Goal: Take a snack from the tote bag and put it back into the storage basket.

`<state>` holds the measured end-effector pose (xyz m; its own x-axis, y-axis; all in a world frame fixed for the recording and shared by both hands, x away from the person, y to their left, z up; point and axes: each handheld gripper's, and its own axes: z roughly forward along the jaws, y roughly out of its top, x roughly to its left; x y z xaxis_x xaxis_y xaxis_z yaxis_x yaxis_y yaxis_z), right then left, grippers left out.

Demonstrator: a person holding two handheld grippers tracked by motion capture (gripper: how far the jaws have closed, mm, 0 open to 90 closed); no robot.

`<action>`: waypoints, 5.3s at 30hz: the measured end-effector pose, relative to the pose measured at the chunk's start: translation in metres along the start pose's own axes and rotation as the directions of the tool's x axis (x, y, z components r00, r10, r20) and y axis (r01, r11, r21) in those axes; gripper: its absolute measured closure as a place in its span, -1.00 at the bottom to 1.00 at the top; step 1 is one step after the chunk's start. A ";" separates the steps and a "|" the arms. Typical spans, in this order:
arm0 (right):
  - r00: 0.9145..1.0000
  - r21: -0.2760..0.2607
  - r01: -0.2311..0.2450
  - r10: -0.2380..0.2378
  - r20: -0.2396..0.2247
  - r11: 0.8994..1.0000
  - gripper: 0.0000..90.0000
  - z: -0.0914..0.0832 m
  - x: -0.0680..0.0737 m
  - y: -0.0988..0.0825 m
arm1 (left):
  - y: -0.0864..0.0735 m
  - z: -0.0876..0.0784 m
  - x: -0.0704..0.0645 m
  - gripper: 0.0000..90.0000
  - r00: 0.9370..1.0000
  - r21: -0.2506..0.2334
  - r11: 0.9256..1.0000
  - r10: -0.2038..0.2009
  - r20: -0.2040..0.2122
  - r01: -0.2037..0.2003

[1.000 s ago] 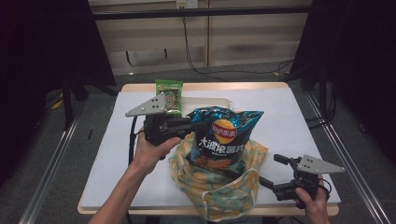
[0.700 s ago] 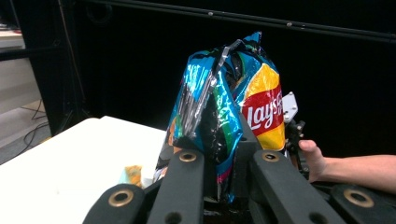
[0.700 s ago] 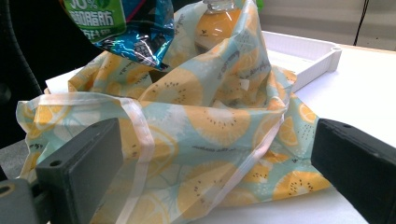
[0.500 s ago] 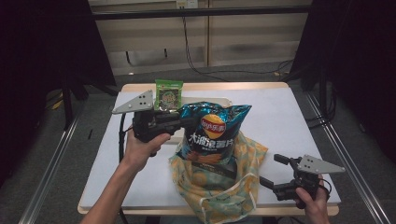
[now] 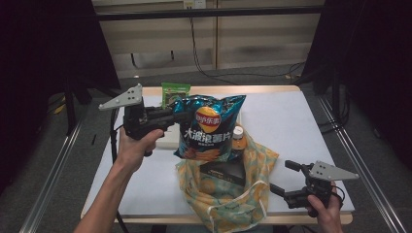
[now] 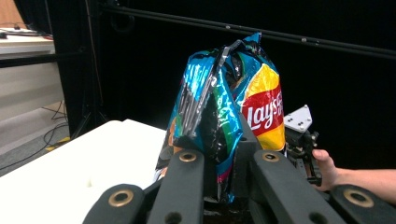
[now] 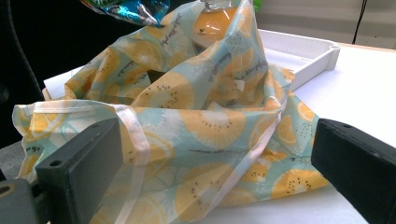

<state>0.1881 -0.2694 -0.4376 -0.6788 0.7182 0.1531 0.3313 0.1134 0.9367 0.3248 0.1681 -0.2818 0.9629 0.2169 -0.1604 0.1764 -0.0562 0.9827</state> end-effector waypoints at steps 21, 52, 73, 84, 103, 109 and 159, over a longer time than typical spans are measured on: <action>1.000 0.000 -0.006 0.006 0.000 1.000 -0.96 0.001 -0.001 0.000 | 0.011 -0.021 0.042 0.90 0.995 -0.032 0.999 -0.033 -0.098 0.030; 1.000 0.006 -0.019 0.019 -0.007 1.000 -0.96 0.003 -0.004 -0.002 | -0.019 0.013 0.124 0.90 0.974 0.021 0.996 -0.080 -0.210 0.086; 1.000 0.003 -0.015 0.015 -0.015 1.000 -0.96 0.002 -0.004 -0.002 | -0.048 0.065 0.161 0.90 0.965 0.073 0.985 -0.138 -0.222 0.158; 1.000 0.008 -0.013 0.013 -0.020 1.000 -0.96 0.003 -0.002 -0.002 | -0.070 0.082 0.179 0.89 0.958 0.098 0.976 -0.169 -0.233 0.196; 1.000 0.010 -0.010 0.010 -0.022 1.000 -0.96 0.003 -0.002 -0.002 | -0.080 0.099 0.201 0.77 0.943 0.168 0.969 -0.122 -0.311 0.180; 1.000 0.010 -0.012 0.012 -0.024 1.000 -0.95 0.002 -0.002 -0.002 | -0.074 0.112 0.197 0.75 0.951 0.170 0.973 -0.098 -0.294 0.153; 0.999 0.016 -0.011 0.012 -0.043 1.000 -0.95 0.002 -0.002 -0.002 | -0.082 0.125 0.207 -0.70 0.906 0.266 0.938 -0.096 -0.411 0.220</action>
<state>0.1894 -0.2697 -0.4407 -0.7026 0.6891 0.1777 0.3496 0.1167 0.9296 0.5356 0.0959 -0.4067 0.7719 0.6030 -0.2013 0.4316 -0.2647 0.8624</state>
